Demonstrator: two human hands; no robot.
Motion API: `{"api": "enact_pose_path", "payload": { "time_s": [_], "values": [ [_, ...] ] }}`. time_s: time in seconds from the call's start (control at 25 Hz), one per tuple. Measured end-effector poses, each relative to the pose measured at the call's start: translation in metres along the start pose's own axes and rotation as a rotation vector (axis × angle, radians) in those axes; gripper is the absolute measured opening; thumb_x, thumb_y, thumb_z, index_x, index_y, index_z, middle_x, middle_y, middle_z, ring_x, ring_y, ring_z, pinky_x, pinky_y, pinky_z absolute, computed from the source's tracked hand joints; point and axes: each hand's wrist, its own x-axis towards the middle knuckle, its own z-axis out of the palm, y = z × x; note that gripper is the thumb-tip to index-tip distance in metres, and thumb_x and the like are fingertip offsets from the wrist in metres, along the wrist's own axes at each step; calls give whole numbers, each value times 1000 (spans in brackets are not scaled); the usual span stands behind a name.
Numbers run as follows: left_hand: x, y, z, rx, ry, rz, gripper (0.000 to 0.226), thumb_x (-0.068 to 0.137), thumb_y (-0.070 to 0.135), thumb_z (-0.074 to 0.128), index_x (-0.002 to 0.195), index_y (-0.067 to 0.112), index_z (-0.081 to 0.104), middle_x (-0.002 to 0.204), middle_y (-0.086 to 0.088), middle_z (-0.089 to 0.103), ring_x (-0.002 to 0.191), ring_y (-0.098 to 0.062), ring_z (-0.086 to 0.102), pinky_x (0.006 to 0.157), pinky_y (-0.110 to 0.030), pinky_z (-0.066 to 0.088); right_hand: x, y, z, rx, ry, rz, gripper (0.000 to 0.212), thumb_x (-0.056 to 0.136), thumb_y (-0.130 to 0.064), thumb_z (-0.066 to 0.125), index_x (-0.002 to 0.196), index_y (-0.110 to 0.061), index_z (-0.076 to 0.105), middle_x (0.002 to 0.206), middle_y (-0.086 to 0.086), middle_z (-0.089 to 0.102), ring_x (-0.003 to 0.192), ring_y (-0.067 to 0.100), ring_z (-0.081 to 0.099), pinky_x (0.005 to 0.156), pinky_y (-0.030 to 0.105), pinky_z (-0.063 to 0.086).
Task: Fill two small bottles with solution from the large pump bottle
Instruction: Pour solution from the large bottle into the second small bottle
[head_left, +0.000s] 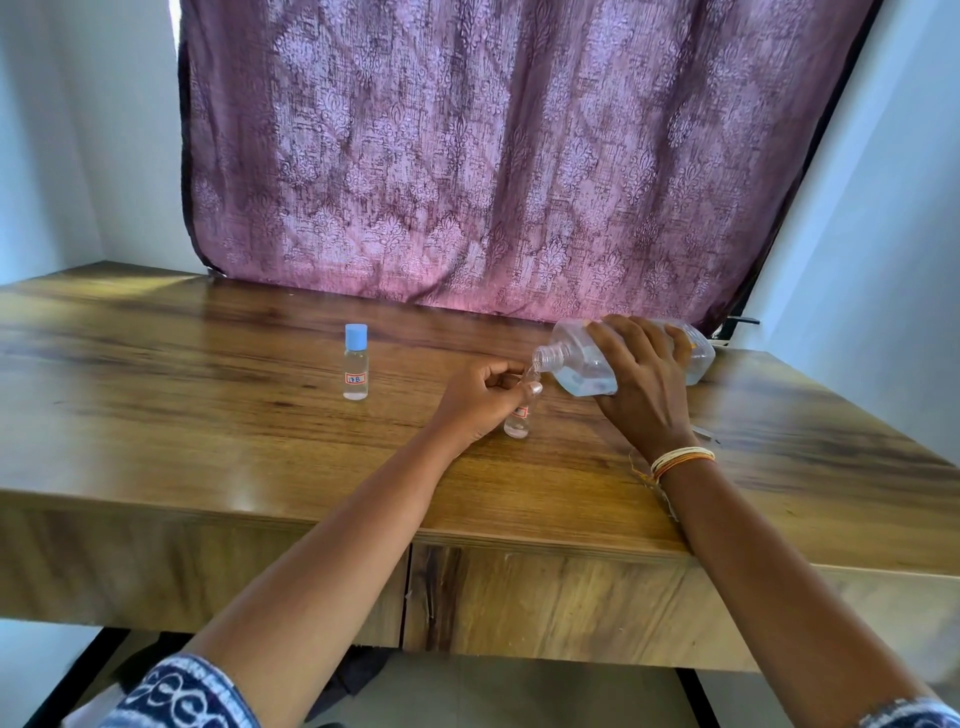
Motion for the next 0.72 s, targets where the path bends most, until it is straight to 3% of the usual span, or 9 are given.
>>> {"api": "enact_pose_path", "payload": {
  "time_s": [0.16, 0.4, 0.72],
  "values": [
    [2, -1, 0, 0, 5, 2, 21, 81, 17, 76, 101, 15, 72, 83, -1, 68, 61, 8, 59, 60, -8, 44, 0, 0, 0, -12, -3, -1, 56, 75, -24, 70, 127, -27, 48, 126, 2, 60, 113, 28, 55, 96, 50, 34],
    [2, -2, 0, -3, 9, 3, 23, 80, 21, 77, 103, 16, 73, 93, -9, 73, 74, -4, 64, 68, -15, 50, -1, 0, 0, -25, -5, 3, 57, 75, -23, 69, 127, -27, 47, 126, 3, 59, 114, 29, 55, 97, 50, 33],
    [1, 0, 0, -15, 2, -7, 22, 81, 18, 76, 102, 15, 72, 86, -2, 69, 64, 5, 61, 60, -8, 46, -1, 0, -1, -21, -1, 6, 56, 75, -22, 68, 127, -27, 47, 125, 3, 60, 114, 29, 55, 97, 51, 34]
  ]
}}
